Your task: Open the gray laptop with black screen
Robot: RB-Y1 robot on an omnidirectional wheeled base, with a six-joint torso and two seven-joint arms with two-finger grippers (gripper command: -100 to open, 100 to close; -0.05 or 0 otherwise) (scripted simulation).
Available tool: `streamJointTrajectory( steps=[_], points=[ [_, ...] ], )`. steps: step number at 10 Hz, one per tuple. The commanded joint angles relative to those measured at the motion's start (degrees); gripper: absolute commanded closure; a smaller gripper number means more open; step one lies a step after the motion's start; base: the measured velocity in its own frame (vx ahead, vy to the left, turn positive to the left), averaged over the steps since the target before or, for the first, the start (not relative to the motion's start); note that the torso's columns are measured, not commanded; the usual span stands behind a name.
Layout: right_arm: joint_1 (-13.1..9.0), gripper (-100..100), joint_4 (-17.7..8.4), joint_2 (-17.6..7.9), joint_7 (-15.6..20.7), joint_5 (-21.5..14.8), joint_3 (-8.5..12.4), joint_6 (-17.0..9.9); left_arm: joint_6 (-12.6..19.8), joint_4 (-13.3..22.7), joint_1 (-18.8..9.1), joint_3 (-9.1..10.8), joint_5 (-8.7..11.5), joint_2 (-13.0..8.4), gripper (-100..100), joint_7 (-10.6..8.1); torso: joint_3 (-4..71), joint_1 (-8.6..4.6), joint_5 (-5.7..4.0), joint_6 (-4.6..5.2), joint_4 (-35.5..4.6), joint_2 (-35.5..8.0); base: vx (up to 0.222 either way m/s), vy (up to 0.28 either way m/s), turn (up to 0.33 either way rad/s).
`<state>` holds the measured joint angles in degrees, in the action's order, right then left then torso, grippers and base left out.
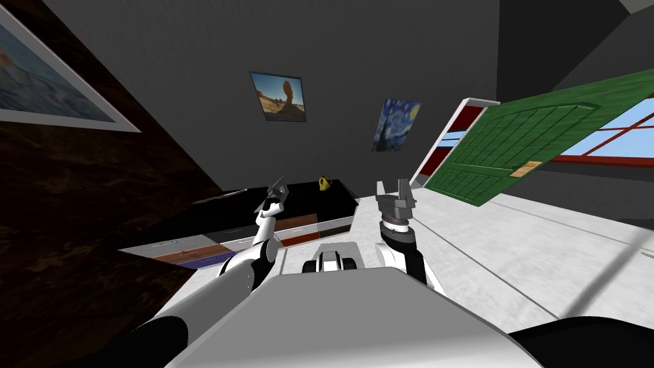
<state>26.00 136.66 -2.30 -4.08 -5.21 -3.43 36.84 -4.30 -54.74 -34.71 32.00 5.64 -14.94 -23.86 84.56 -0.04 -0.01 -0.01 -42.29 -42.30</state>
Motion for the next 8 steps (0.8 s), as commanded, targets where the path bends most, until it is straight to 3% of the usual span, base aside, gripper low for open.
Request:
streamJointTrajectory(
  steps=[1, 2, 5, 8],
  points=[
    [0.0, 0, 0.0, 0.0, 0.0, 0.0, 0.0, 0.0, 0.8, 3.8, -2.4, 2.04, -0.6, -0.7, -100, -0.17, 0.0, 0.02, 0.01, 0.03, 0.0, 0.0, 0.000, -0.018, 0.038],
    [0.0, 0, 0.0, 0.0, 0.0, 0.0, 0.0, 0.0, 0.8, 4.3, -2.4, 2.04, -0.6, -0.7, -100, -0.17, 0.0, 0.05, 0.01, 0.01, 0.0, 0.0, 0.001, -0.013, 0.023],
    [0.0, 0, 0.0, 0.0, 0.0, 0.0, 0.0, 0.0, 2.0, 9.5, -5.8, 4.91, -1.4, -2.2, -100, -0.50, 0.0, 0.02, 0.01, 0.01, 0.0, 0.0, -0.002, -0.024, 0.050],
    [0.0, 0, 0.0, 0.0, 0.0, 0.0, 0.0, 0.0, 2.6, 12.5, -8.0, 6.57, -1.8, -3.4, -100, -0.79, 0.0, 0.03, 0.01, 0.02, 0.0, 0.0, 0.002, -0.030, 0.039]
  ],
)
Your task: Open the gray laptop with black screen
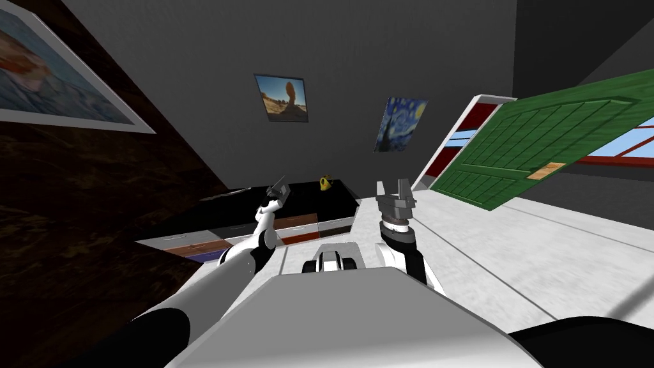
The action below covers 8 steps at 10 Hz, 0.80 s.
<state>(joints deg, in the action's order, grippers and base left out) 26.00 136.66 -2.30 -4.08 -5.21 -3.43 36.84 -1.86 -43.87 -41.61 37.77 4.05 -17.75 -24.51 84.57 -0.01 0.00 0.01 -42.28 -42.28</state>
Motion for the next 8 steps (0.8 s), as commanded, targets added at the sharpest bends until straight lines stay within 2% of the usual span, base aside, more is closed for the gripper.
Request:
streamJointTrajectory(
  steps=[1, 2, 3, 4, 6, 8],
  points=[
    [0.0, 0, 0.0, 0.0, 0.0, 0.0, 0.0, 0.0, 0.0, 1.4, -0.8, 0.48, -0.1, -0.5, -100, -0.08, 0.0, 0.01, 0.00, -0.01, 0.0, 0.0, 0.002, -0.013, 0.006],
    [0.0, 0, 0.0, 0.0, 0.0, 0.0, 0.0, 0.0, -0.1, 1.6, -0.9, 0.52, -0.1, -0.6, -100, -0.11, 0.0, 0.06, 0.02, 0.00, 0.0, 0.0, 0.000, 0.000, 0.000],
    [0.0, 0, 0.0, 0.0, 0.0, 0.0, 0.0, 0.0, -0.1, 1.6, -0.9, 0.52, -0.1, -0.5, 100, -0.11, 0.0, 0.07, 0.02, -0.01, 0.0, 0.0, 0.000, 0.000, 0.000],
    [0.0, 0, 0.0, 0.0, 0.0, 0.0, 0.0, 0.0, 2.0, 1.7, -2.2, 1.99, 0.9, -0.5, 100, -1.62, 0.0, 0.05, 0.08, 0.05, 0.1, 0.0, -0.009, 0.064, 0.040],
    [0.0, 0, 0.0, 0.0, 0.0, 0.0, 0.0, 0.0, 4.2, 2.0, -3.4, 3.43, 1.9, -0.4, 100, -3.14, 0.1, 0.56, 0.30, -0.08, 0.2, 0.2, -0.043, 0.131, -0.016],
    [0.0, 0, 0.0, 0.0, 0.0, 0.0, 0.0, 0.0, 6.4, 2.2, -4.6, 4.87, 2.9, -0.2, 100, -4.66, 0.3, 0.48, 0.32, -0.26, 0.3, 0.4, -0.018, 0.084, 0.011]
  ],
)
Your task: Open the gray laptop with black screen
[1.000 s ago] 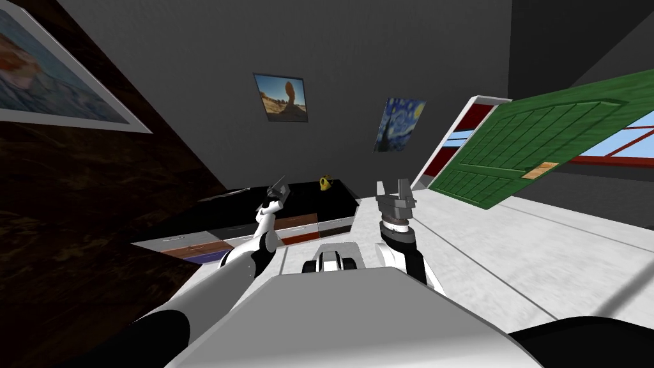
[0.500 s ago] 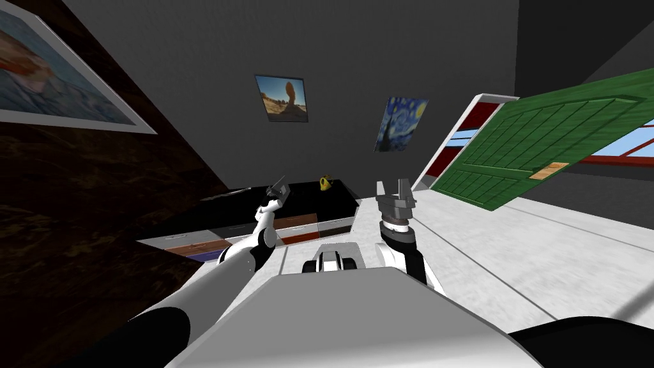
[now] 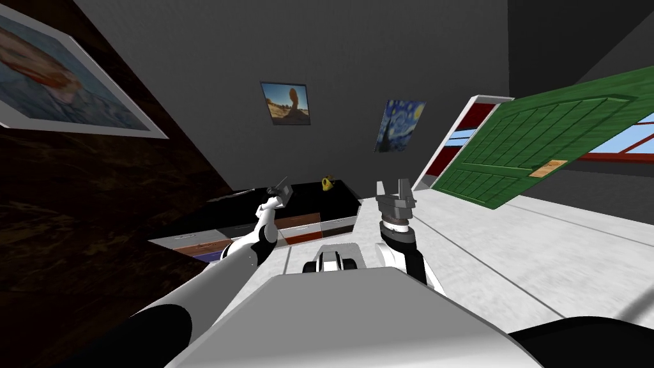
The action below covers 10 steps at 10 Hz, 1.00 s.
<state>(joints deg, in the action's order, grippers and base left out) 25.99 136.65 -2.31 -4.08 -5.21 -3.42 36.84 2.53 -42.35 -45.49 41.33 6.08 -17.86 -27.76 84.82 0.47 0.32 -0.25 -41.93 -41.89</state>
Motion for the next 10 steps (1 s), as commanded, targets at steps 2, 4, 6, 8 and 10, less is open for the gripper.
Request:
streamJointTrajectory(
  steps=[2, 4, 6, 8, 10],
  points=[
    [0.0, 0, 0.0, 0.0, 0.0, 0.0, 0.0, 0.0, 4.2, 1.0, -1.9, 2.75, 1.9, 0.1, 100, -2.94, 0.1, 0.11, 0.03, 0.09, 0.1, 0.2, -0.014, 0.104, 0.021],
    [0.0, 0, 0.0, 0.0, 0.0, 0.0, 0.0, 0.0, 6.4, 1.2, -3.1, 4.19, 2.9, 0.3, 100, -4.46, 0.1, 0.04, 0.03, 0.13, 0.1, 0.1, -0.031, 0.093, 0.011],
    [0.0, 0, 0.0, 0.0, 0.0, 0.0, 0.0, 0.0, 7.3, 1.6, -3.5, 5.81, 4.7, 1.1, 100, -6.39, 0.0, -0.31, -0.14, 0.21, -0.1, 0.0, -0.003, 0.083, 0.017],
    [0.0, 0, 0.0, 0.0, 0.0, 0.0, 0.0, 0.0, 7.9, 1.8, -3.7, 6.56, 5.3, 1.4, 100, -7.16, 0.1, -0.02, -0.03, 0.31, 0.0, 0.1, -0.001, 0.144, -0.001],
    [0.0, 0, 0.0, 0.0, 0.0, 0.0, 0.0, 0.0, 9.8, 2.5, -4.0, 8.82, 7.1, 2.5, 100, -9.45, 0.1, -0.26, -0.06, 0.33, 0.0, 0.1, 0.003, 0.145, 0.018]
  ],
)
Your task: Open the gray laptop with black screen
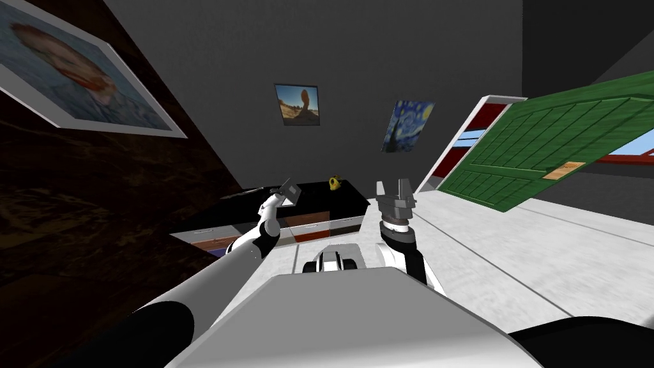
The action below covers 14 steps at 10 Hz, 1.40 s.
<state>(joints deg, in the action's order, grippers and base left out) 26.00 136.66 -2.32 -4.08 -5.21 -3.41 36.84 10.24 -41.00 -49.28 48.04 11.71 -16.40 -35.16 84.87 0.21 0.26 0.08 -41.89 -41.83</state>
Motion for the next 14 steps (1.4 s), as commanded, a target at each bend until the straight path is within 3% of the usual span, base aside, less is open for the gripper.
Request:
streamJointTrajectory(
  steps=[1, 4, 5, 6, 7, 11, 12, 14],
  points=[
    [0.0, 0, 0.0, 0.0, 0.0, 0.0, 0.0, 0.0, 2.7, 1.4, -0.4, 2.86, 2.1, 1.4, 100, -2.81, 0.0, 0.07, 0.03, 0.07, 0.0, 0.1, 0.000, 0.157, 0.017],
    [0.0, 0, 0.0, 0.0, 0.0, 0.0, 0.0, 0.0, 3.3, 1.6, -0.5, 3.61, 2.8, 1.7, 100, -3.58, -0.1, -0.59, -0.19, 0.28, -0.1, -0.1, -0.010, 0.058, 0.007],
    [0.0, 0, 0.0, 0.0, 0.0, 0.0, 0.0, 0.0, 2.4, 1.3, -0.3, 2.88, 3.1, 0.9, 100, -3.07, -0.1, -0.57, -0.23, 0.29, -0.2, -0.2, -0.006, 0.026, 0.009],
    [0.0, 0, 0.0, 0.0, 0.0, 0.0, 0.0, 0.0, 2.9, 1.2, 0.0, 4.51, 5.1, 2.6, 100, -4.42, -0.2, -0.47, -0.27, 0.15, -0.3, -0.3, -0.029, 0.103, -0.043],
    [0.0, 0, 0.0, 0.0, 0.0, 0.0, 0.0, 0.0, 2.9, 1.2, 0.0, 4.51, 5.1, 2.6, 100, -4.42, -0.3, -0.14, -0.20, 0.13, -0.4, -0.5, -0.027, 0.141, -0.055],
    [0.0, 0, 0.0, 0.0, 0.0, 0.0, 0.0, 0.0, 3.2, 1.4, 0.6, 7.44, 9.3, 6.0, 100, -6.84, -0.2, -0.12, -0.22, -0.01, -0.3, -0.3, -0.011, 0.158, -0.044],
    [0.0, 0, 0.0, 0.0, 0.0, 0.0, 0.0, 0.0, 5.4, -0.1, -0.2, 8.01, 7.1, 5.2, -100, -6.82, -0.2, -0.14, -0.23, -0.06, -0.4, -0.3, -0.001, 0.051, 0.044],
    [0.0, 0, 0.0, 0.0, 0.0, 0.0, 0.0, 0.0, 8.0, -0.1, -1.8, 8.85, 5.8, 3.6, -100, -7.21, -0.3, -0.88, -0.46, -0.05, -0.4, -0.4, 0.008, -0.109, 0.078]
  ],
)
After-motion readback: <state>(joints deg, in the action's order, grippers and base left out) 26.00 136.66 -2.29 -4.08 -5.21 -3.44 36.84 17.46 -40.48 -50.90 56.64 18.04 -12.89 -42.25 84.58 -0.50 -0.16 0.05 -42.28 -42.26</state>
